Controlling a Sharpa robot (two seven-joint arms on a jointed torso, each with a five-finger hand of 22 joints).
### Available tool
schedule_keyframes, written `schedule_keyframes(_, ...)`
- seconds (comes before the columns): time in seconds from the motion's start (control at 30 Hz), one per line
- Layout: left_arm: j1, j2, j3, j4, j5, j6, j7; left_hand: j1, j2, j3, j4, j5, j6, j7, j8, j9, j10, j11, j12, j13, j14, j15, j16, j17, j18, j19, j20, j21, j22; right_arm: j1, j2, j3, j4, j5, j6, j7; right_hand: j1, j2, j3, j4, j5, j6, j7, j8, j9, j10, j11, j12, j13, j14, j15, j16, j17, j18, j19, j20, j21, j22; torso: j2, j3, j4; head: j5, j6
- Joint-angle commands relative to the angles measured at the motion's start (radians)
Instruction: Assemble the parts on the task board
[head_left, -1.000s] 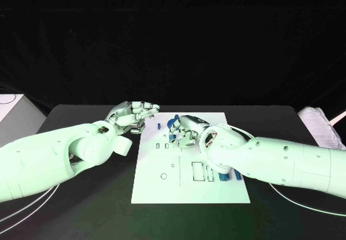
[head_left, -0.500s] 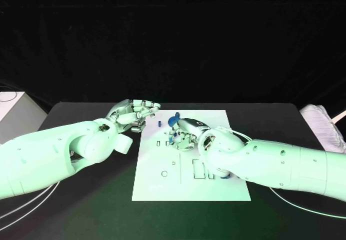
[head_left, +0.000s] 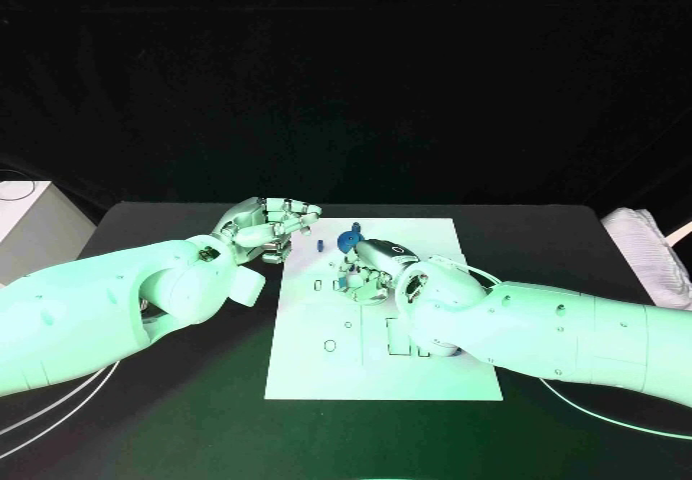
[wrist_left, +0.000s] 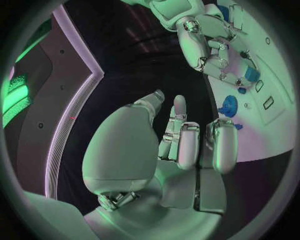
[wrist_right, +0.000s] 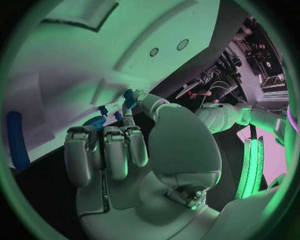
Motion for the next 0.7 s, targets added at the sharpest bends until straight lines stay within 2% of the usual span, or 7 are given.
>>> schedule_keyframes(0.03, 0.001, 0.001, 0.001, 0.002, -0.006, 0.003, 0.000, -0.010, -0.001, 0.001, 0.002, 0.000, -0.002, -0.001, -0.002, 0.001, -0.010, 0.000, 0.003, 0.001, 0.051, -0.001, 0.001, 0.134, -0.012, 0.006, -0.002, 0.005, 0.034, -0.001, 0.003, 0.000, -0.006, -0.019, -0.003, -0.005, -0.002, -0.001, -0.001, -0.005, 0.004, 0.005, -0.002, 0.024, 0.038, 0.045, 0.001, -0.004, 0.186, 0.098, 0.008, -0.005, 0.245, -0.013, 0.069, 0.005, -0.007, 0.222, 0.000, -0.0006, -0.0005, 0.001, -0.001)
schedule_keyframes(0.4, 0.001, -0.001, 0.000, 0.003, -0.006, 0.005, -0.001, -0.010, -0.001, 0.001, 0.002, 0.000, -0.002, -0.001, -0.002, 0.001, -0.010, 0.000, 0.003, 0.001, 0.051, -0.001, 0.001, 0.134, -0.012, 0.006, -0.002, 0.005, 0.034, -0.002, 0.005, -0.001, -0.023, -0.015, 0.009, -0.008, -0.005, -0.003, -0.001, -0.004, 0.004, 0.003, -0.001, 0.023, 0.038, 0.044, 0.002, -0.006, 0.184, 0.098, 0.009, -0.005, 0.244, -0.013, 0.069, 0.006, -0.008, 0.222, -0.001, -0.0001, -0.0013, 0.002, -0.006)
schedule_keyframes(0.7, 0.001, -0.002, 0.000, 0.004, -0.006, 0.005, -0.003, -0.011, 0.000, 0.001, 0.003, 0.000, -0.002, 0.000, -0.002, 0.001, -0.011, 0.000, 0.005, 0.002, 0.051, -0.001, 0.001, 0.134, -0.012, 0.007, -0.001, 0.006, 0.036, -0.003, 0.005, -0.001, -0.027, -0.009, 0.016, -0.006, -0.016, -0.013, -0.005, -0.004, 0.003, -0.002, 0.002, 0.022, 0.038, 0.041, 0.004, -0.011, 0.181, 0.097, 0.011, -0.007, 0.242, -0.012, 0.066, 0.008, -0.013, 0.219, 0.000, 0.0002, -0.0020, 0.002, -0.007)
